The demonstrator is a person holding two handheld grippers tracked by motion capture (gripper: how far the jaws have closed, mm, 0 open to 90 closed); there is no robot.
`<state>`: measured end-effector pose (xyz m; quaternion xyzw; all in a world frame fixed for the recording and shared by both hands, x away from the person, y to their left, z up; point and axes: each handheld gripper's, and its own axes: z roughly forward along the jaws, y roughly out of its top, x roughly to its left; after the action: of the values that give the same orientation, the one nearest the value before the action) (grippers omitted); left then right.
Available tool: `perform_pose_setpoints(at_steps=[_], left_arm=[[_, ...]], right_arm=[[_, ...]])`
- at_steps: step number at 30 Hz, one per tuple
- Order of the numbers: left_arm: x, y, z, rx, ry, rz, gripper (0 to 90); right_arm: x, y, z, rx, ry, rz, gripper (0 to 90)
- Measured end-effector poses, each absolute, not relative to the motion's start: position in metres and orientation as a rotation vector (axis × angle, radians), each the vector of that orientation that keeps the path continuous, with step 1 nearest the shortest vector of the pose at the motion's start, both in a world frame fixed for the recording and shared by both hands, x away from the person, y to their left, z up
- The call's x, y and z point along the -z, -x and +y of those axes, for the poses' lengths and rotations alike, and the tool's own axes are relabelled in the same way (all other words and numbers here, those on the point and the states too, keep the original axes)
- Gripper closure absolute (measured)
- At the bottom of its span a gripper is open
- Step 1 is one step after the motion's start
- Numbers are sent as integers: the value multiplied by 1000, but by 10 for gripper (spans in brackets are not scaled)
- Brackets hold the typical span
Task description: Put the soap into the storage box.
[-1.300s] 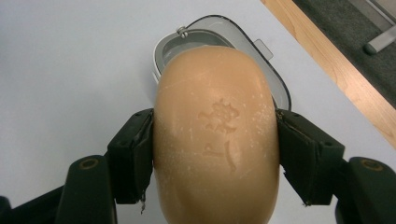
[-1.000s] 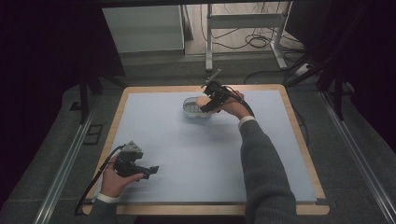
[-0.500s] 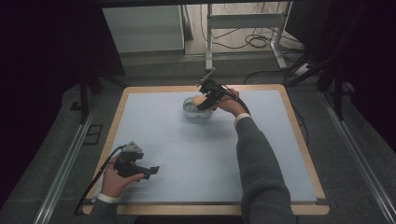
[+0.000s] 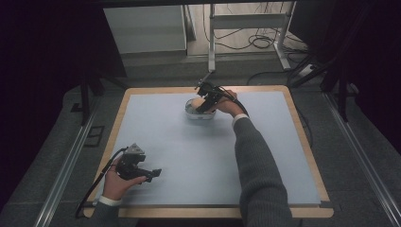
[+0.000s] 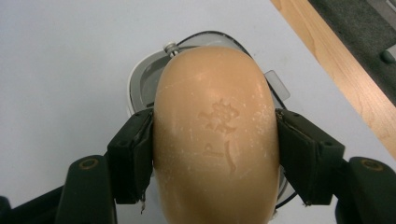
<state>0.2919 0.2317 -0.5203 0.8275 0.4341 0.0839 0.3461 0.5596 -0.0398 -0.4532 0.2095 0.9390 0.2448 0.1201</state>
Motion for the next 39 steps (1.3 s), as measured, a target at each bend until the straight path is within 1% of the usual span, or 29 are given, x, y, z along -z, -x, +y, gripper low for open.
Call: perform_pose_setpoints(at_steps=[5, 7, 18, 26, 30, 39], left_arm=[[523, -293, 231, -215, -2156, 1131, 78], [523, -293, 230, -214, -2159, 1130, 78], [522, -293, 230, -215, -2158, 1127, 78], [522, -293, 230, -216, -2160, 1126, 78], [523, -294, 229, -216, -2163, 1129, 78], [522, -293, 230, -222, -2166, 1129, 78]], right_arm=[[457, -560, -40, -712, -610, 2759, 313], [453, -558, -42, -785, -628, 2728, 306], [444, -547, -55, -846, -710, 2680, 293], [446, -530, -76, -958, -789, 2635, 289], [446, -518, -85, -993, -801, 2602, 264], [446, -497, -105, -1027, -822, 2551, 240]])
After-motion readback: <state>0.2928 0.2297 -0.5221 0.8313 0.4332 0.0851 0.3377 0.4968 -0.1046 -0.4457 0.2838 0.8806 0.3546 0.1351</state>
